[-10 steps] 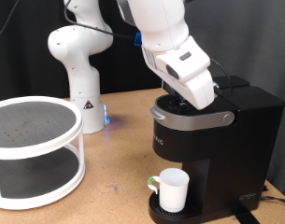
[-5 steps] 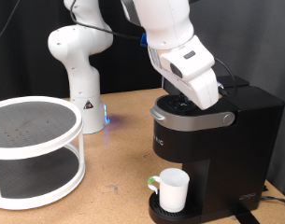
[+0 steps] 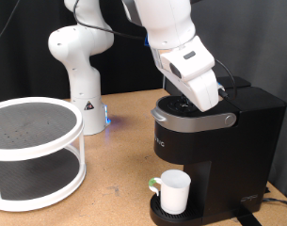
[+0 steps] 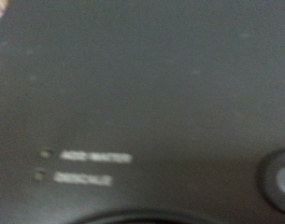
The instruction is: Make a cup of coffee with the keurig machine
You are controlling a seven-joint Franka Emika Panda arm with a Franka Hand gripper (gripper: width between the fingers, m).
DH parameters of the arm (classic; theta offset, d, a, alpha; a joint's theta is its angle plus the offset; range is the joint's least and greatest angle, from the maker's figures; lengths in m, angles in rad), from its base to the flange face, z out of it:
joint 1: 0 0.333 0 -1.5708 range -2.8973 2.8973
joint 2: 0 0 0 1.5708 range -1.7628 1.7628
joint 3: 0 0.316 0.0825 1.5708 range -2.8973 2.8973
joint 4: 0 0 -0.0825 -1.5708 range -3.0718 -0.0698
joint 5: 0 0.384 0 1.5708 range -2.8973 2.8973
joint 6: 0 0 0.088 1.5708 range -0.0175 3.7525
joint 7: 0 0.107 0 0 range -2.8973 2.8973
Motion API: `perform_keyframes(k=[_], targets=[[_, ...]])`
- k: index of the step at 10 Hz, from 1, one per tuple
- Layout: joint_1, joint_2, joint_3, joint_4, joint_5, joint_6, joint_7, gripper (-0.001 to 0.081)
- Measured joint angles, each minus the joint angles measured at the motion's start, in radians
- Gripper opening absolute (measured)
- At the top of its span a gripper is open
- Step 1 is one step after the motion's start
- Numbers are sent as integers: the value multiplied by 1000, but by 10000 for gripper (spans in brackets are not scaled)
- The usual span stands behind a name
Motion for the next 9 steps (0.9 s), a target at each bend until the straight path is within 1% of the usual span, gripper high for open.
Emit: perform_keyframes(k=[2,5,7,9], targets=[[0,-13,0,-19,1,44,1,0],[-2,-17,-1,-25,2,53,1,0],[-6,-14,-2,-19,3,37,16,0],[-9,6,-7,8,6,-10,63,0]])
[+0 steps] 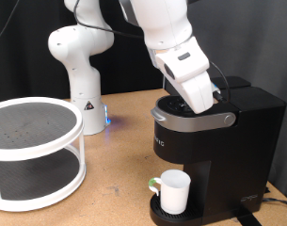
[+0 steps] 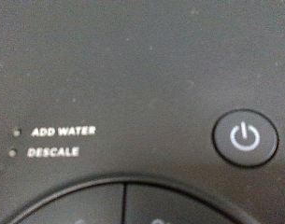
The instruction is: Make a cup of coffee with the keurig machine
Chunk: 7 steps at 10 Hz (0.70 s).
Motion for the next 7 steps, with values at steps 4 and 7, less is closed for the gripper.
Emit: perform_keyframes(k=[4,7], targets=[[-12,34,-10,45,10,-71,32,0],[-19,42,-12,55,10,-86,47,0]])
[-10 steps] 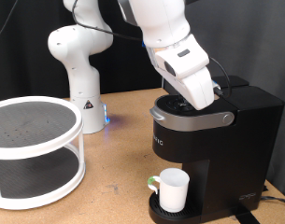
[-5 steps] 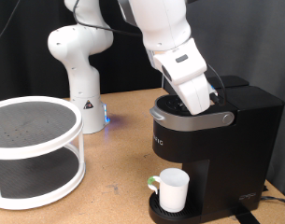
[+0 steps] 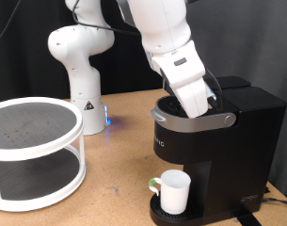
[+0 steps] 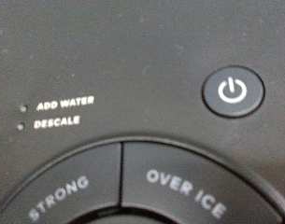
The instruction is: Make a cup of coffee with the keurig machine
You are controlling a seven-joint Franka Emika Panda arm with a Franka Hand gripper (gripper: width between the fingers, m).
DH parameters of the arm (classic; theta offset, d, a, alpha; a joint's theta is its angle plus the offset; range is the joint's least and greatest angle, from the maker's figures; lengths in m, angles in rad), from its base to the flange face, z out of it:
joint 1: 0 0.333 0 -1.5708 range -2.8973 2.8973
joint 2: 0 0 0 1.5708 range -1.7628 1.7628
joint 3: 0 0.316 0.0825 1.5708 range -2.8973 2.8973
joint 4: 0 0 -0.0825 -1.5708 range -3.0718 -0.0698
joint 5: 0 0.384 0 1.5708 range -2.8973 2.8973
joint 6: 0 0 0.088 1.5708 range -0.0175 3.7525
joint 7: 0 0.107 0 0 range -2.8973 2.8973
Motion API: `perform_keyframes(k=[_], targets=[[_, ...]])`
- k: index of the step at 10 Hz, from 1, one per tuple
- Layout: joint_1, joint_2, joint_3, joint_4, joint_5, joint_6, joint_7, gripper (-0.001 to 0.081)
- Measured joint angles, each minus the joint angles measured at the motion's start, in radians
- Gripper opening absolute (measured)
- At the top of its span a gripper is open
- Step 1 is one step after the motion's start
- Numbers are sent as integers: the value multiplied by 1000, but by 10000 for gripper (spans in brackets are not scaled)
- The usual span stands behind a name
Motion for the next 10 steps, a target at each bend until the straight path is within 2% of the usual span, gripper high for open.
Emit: perform_keyframes(k=[2,6,8,10], targets=[[-2,1,-1,-1,8,6,-4,0],[-9,-9,-3,-29,100,81,-188,0],[-10,-38,-4,-49,137,99,-269,0],[-11,-88,-7,-64,146,99,-283,0]])
